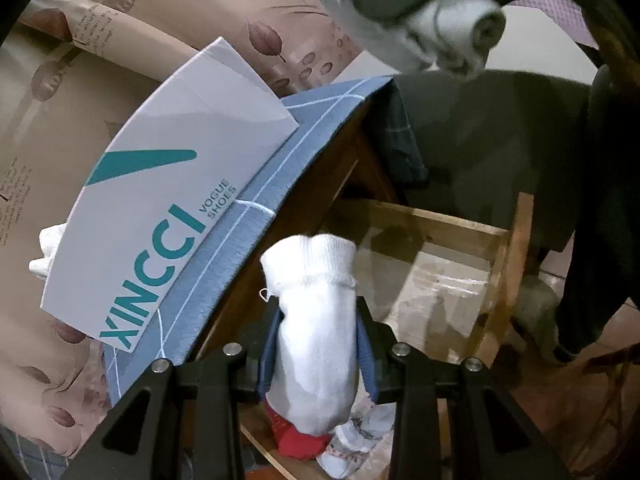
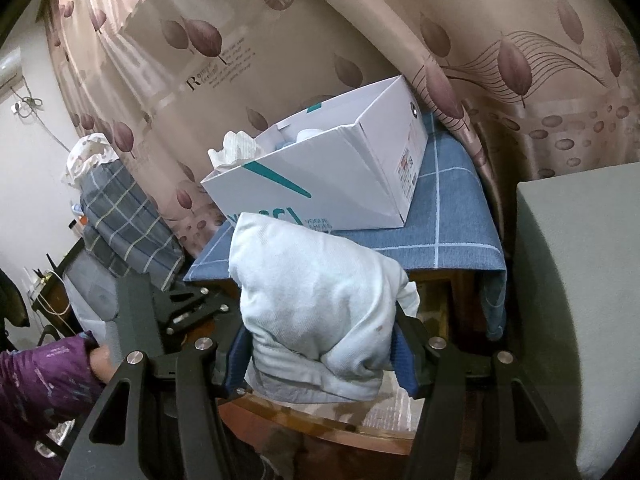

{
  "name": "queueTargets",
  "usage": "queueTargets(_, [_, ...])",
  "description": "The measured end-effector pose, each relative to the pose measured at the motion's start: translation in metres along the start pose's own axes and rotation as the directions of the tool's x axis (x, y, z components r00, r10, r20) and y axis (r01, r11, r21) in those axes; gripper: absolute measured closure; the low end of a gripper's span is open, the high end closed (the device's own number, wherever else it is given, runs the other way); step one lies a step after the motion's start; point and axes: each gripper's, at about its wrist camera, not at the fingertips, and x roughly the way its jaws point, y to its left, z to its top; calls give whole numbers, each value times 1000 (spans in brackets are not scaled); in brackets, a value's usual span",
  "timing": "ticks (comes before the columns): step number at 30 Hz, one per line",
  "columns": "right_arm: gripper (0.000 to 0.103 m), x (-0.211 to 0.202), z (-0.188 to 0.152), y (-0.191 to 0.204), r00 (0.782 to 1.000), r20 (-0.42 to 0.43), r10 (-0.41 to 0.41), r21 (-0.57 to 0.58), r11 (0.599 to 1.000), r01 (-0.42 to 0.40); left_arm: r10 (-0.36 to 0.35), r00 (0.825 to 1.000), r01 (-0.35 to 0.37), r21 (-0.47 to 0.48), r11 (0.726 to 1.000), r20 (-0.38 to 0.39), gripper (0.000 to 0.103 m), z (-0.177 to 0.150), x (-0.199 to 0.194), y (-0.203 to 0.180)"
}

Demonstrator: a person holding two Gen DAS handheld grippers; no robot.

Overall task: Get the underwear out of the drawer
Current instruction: 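Lift the white sock out of the drawer with the left gripper, then carry the white sock with the left gripper over the white box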

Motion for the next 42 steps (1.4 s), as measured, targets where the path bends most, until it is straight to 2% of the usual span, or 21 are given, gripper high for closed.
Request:
queueTargets(22, [47,4,-4,7,999,-19,-31,-42,999,30,38,997,-34,-50,998,65,69,14,-48,13])
queueTargets(32, [47,8,-5,13,998,-36,-44,-82,996,41,32,996,-19,-143,990,88,69,16,-74,32])
queueTargets(42, [47,10,-7,17,998,-44,-45,-106,994,40,24,995,1,-251,968,96,68,17,-100,60])
